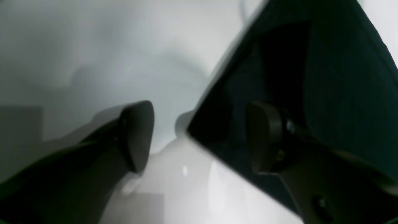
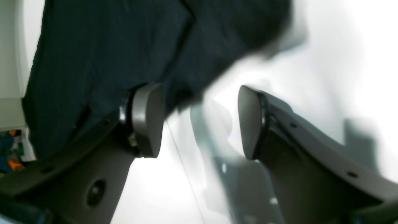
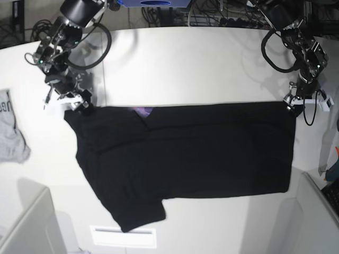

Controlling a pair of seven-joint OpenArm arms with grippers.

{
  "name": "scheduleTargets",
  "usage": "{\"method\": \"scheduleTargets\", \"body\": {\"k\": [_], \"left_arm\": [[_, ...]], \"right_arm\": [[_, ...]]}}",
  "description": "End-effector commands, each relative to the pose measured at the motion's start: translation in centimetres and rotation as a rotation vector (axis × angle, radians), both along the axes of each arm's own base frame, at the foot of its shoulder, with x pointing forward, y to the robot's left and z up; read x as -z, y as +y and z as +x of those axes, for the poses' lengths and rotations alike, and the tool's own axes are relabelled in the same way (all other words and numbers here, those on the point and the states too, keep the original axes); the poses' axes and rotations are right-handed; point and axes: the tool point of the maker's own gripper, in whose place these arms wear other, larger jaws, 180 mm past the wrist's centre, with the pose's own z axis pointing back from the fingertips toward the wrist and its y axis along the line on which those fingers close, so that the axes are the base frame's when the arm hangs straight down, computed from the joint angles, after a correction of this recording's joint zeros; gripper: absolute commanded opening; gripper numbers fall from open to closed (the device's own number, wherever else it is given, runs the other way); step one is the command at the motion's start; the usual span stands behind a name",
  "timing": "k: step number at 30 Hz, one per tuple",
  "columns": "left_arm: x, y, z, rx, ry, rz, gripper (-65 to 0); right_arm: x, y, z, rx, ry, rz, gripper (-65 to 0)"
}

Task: Fold the T-shirt properly
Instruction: 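Drag the held shoulders with both grippers toward the robot, folding the shirt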

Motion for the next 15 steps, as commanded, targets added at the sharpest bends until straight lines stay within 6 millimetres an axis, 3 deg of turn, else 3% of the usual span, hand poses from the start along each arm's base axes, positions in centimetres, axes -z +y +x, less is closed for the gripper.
{"method": "scheduleTargets", "body": {"k": [1, 3, 6, 11, 13, 15], "left_arm": [[0.2, -0.2, 0.0, 0.006, 0.012, -0.014, -20.4], [0.7, -0.3, 0.2, 0.000, 0.015, -0.032, -21.4], [1.5, -0.6, 0.4, 0.000, 0.028, -0.056, -31.3], [1.9, -1.0, 1.3, 0.000, 0.025, -0.080, -65.0], [1.8, -1.0, 1.6, -0.001, 0.021, -0.083, -65.0], [1.8, -1.0, 1.6, 0.000, 0.022, -0.084, -65.0]], "right_arm": [[0.2, -0.6, 0.2, 0.008, 0.015, -0.006, -29.3], [0.3, -1.6, 0.5, 0.055, 0.006, 0.004, -29.3], [0.7, -2.1, 0.8, 0.071, 0.010, 0.013, -29.4], [1.3, -2.6, 1.1, 0.088, 0.015, 0.024, -30.8], [1.5, -2.7, 1.3, 0.100, 0.009, 0.026, -37.4], [1.7, -3.0, 1.3, 0.112, 0.006, 0.023, -50.3]]}}
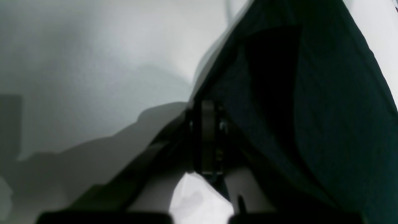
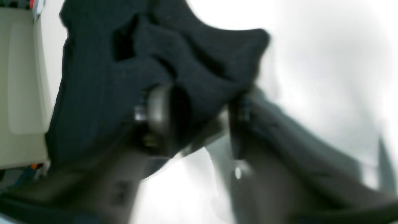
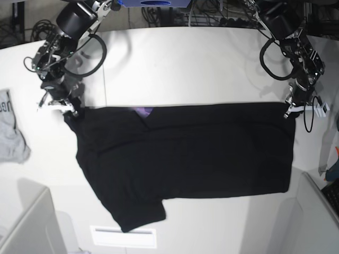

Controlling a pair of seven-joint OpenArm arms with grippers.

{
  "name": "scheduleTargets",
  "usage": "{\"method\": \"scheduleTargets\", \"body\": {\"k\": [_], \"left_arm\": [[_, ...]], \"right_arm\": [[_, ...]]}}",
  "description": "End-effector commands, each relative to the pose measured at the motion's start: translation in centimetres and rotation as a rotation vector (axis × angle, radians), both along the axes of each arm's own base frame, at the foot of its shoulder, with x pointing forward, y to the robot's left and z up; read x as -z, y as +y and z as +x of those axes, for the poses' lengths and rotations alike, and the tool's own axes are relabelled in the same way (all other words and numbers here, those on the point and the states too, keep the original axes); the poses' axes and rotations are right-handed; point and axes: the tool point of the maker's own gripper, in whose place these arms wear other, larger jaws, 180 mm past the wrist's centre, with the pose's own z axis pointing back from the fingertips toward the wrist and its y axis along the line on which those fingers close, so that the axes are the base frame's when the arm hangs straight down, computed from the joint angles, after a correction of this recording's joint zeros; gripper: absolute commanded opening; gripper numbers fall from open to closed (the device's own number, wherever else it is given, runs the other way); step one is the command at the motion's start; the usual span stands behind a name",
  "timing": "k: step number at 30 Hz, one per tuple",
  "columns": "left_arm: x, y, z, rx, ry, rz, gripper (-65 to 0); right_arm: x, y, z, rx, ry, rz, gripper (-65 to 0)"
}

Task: Fold the T-shirt properly
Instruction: 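Drag the held shoulders with both grippers toward the robot, folding the shirt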

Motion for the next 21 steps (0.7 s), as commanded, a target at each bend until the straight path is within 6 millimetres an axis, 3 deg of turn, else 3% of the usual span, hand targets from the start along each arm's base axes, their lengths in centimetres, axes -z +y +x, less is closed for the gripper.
{"method": "scheduleTargets", "body": {"k": [1, 2, 7, 16, 21], "left_arm": [[0.5, -0.3, -0.4, 0.021, 0.042, -0.009, -65.0], [0.5, -0.2, -0.5, 0.020, 0.045, -0.006, -65.0], [0.0, 0.9, -1.5, 0.039, 0.076, 0.022, -65.0], [-6.5, 1.5, -1.5, 0.148, 0.071, 0.140, -65.0], [-7.3, 3.2, -5.0, 0.105, 0.129, 0.152, -65.0]], "right_arm": [[0.5, -0.6, -0.5, -0.009, 0.048, -0.019, -57.3], [0.6, -0.6, -0.5, -0.007, 0.049, -0.014, -65.0], [-0.2, -1.3, -0.6, -0.005, 0.035, -0.045, -65.0], [-5.5, -1.3, -1.3, -0.119, 0.026, -0.141, -65.0], [-6.5, -2.2, -5.4, -0.108, 0.101, -0.173, -65.0]]}}
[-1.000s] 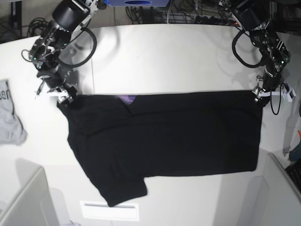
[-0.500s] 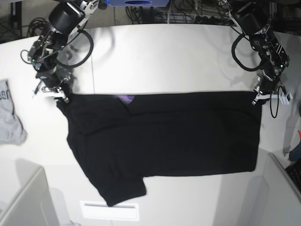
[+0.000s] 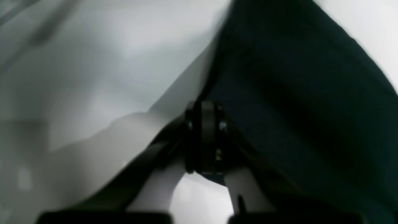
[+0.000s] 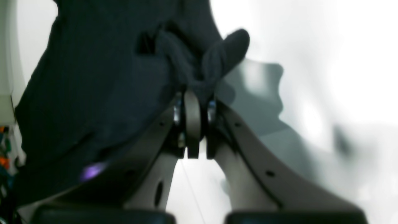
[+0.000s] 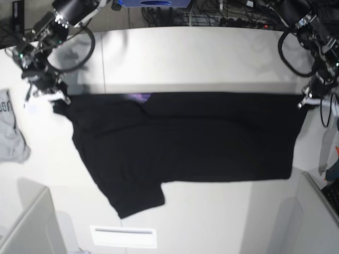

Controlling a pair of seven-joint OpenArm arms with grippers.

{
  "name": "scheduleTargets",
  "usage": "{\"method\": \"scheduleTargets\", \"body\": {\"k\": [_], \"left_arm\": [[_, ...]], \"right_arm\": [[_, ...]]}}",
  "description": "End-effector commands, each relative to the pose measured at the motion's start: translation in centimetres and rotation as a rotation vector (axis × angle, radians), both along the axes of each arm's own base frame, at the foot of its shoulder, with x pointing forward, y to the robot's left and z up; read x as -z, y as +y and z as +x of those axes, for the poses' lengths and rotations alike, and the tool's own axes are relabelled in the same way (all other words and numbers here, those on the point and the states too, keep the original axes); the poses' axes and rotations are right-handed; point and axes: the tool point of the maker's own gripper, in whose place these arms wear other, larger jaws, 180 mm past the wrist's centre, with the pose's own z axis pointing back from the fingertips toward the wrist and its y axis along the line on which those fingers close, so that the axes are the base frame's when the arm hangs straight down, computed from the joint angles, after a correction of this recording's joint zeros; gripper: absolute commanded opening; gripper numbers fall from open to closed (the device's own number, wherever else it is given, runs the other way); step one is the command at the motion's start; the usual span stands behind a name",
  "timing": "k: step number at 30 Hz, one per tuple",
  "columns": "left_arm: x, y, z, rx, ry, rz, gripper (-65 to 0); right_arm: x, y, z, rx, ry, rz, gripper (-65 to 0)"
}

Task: Fold the T-shirt properly
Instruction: 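Drag the held shoulders with both grippers toward the robot, folding the shirt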

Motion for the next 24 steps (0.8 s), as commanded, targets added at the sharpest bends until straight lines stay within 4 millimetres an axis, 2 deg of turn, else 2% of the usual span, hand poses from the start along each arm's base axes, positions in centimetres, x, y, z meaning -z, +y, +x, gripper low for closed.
{"method": "scheduleTargets", "body": {"k": [1, 9, 13, 18, 21, 24], "left_arm": [[-0.5, 1.4, -0.9, -0.025, 0.010, 0.043, -65.0], [0.9, 1.1, -6.2, 0.001, 0.135, 0.086, -65.0], [2.0, 0.8, -8.8, -0.009, 0.190, 0.077, -65.0], [3.3, 0.1, -11.3, -0.018, 0.244, 0.053, -65.0], [3.5, 0.2, -12.3, -0.059, 0.228, 0.059, -65.0], [3.3, 0.6, -12.5, -0.084, 0.207, 0.068, -65.0]], "right_arm": [[-0.7, -1.3, -0.7, 0.033, -0.008, -0.040, -65.0], [2.0, -1.7, -7.1, 0.039, 0.138, -0.058, -65.0], [2.9, -1.7, -9.3, 0.037, 0.190, -0.059, -65.0], [3.2, -1.5, -10.5, 0.013, 0.182, -0.088, -65.0], [3.4, -1.4, -10.9, 0.006, 0.182, -0.093, -65.0], [3.5, -1.4, -11.0, 0.009, 0.183, -0.090, -65.0]]}}
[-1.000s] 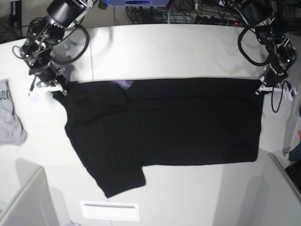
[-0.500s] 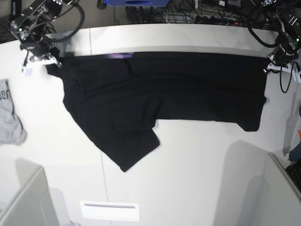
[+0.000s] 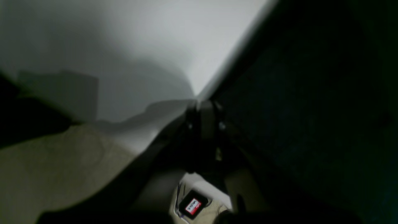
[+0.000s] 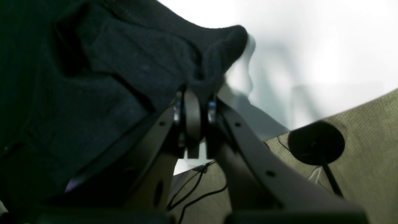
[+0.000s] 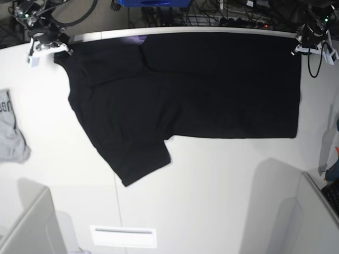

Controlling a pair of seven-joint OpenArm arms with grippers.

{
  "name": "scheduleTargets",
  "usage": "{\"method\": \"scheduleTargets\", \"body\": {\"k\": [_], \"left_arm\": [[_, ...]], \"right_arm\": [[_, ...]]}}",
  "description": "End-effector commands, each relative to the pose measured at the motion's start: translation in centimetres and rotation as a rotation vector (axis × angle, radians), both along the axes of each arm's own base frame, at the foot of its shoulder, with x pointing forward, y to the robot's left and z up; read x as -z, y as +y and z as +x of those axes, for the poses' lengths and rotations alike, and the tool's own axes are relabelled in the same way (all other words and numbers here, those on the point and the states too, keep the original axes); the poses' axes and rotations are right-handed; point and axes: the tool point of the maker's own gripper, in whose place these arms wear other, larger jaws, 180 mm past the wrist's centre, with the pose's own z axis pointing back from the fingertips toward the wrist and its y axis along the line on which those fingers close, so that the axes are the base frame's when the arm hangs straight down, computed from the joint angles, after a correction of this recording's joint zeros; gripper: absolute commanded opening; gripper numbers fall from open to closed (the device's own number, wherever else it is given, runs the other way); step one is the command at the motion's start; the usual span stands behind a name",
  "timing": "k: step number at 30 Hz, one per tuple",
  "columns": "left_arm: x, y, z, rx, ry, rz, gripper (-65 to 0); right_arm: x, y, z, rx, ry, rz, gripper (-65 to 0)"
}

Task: Fold the T-shirt properly
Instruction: 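Drag the held shoulders with both grippers toward the robot, folding the shirt, then release the shirt and move the right gripper to the hanging sleeve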

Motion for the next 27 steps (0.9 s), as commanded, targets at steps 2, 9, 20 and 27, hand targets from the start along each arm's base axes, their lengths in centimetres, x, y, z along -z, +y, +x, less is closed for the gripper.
{"method": "scheduleTargets", "body": {"k": [2, 9, 20, 27], "left_arm": [[-1.3, 1.3, 0.6, 0.002, -0.030, 0.054, -65.0], [-1.8, 1.4, 0.9, 0.010, -0.038, 0.066, -65.0], [-6.5, 3.4, 2.4, -0.006, -0.138, 0.186, -23.0], [-10.5, 6.2, 4.6, -0.034, -0.232, 0.282, -23.2]], "right_arm": [[-0.7, -0.7, 0.5, 0.002, -0.035, -0.027, -65.0], [-0.6, -0.7, -0.2, 0.001, -0.016, -0.028, -65.0], [-3.7, -4.4, 0.2, 0.079, -0.082, -0.141, -29.4], [-7.6, -3.1, 8.8, -0.120, -0.242, -0.204, -29.3]]}}
